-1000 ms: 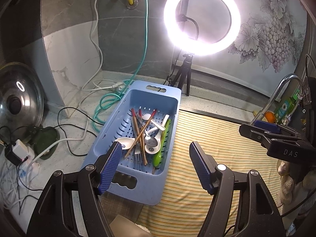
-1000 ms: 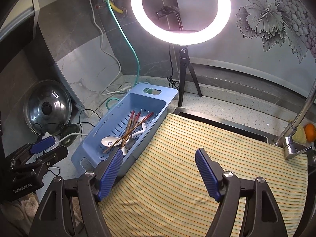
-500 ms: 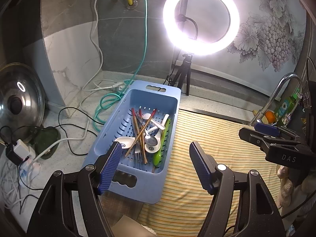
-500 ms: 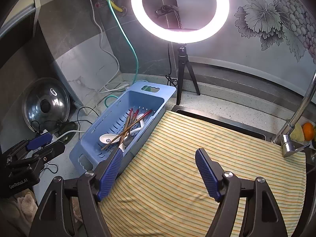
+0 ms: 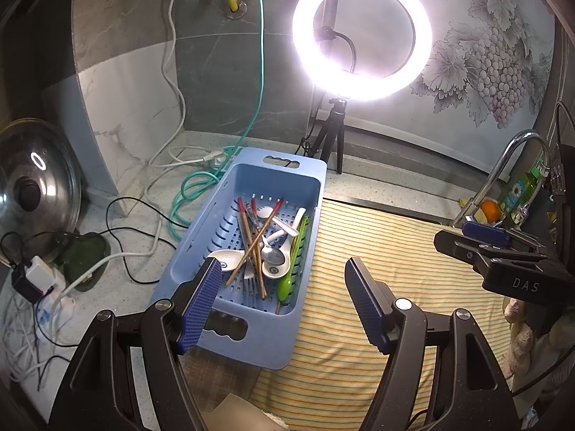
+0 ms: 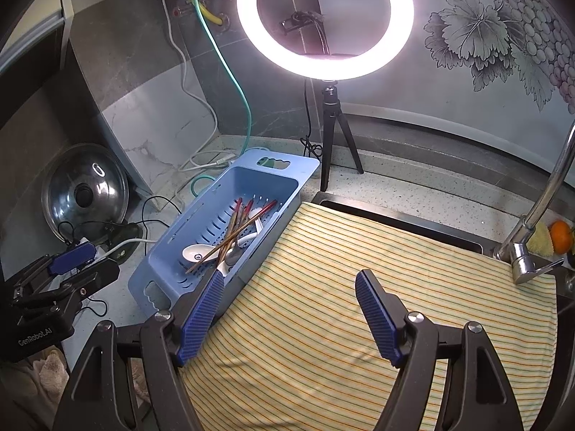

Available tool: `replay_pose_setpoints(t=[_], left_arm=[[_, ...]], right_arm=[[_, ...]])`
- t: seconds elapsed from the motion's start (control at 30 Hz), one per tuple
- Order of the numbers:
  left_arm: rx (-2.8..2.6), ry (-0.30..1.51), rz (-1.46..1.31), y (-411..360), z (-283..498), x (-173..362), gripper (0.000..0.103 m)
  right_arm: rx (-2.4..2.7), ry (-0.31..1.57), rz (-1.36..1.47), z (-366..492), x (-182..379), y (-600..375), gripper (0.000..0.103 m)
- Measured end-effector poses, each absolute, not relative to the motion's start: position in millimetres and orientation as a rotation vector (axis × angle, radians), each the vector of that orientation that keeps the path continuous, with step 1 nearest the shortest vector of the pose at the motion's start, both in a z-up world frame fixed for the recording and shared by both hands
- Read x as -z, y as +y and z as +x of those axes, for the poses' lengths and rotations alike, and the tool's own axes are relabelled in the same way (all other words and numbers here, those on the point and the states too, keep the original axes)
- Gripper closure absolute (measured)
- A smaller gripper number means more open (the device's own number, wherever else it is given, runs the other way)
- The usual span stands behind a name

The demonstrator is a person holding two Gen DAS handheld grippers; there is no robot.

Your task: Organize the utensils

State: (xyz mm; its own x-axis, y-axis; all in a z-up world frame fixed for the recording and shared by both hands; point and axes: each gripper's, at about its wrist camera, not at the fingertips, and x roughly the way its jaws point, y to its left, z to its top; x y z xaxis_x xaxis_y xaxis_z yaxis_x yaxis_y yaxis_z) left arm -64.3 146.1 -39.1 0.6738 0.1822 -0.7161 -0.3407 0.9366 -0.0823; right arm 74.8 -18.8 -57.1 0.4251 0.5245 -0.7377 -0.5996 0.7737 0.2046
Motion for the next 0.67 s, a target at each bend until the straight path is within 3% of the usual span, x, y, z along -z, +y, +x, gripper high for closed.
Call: replay_pose_setpoints(t=[0.2, 0.67], left_arm=[[-0.292, 0.782, -0.216, 145.9, -62.3, 39.0, 0.025], [-0.300, 0.778, -0.211, 147.9, -59.9, 40.3, 0.025]], right_arm=[[-0.702, 0.895, -0.088, 75.6, 59.3, -20.5, 0.031], [-0.697, 0.908, -0.086, 79.9, 63.7, -22.2, 0.031]])
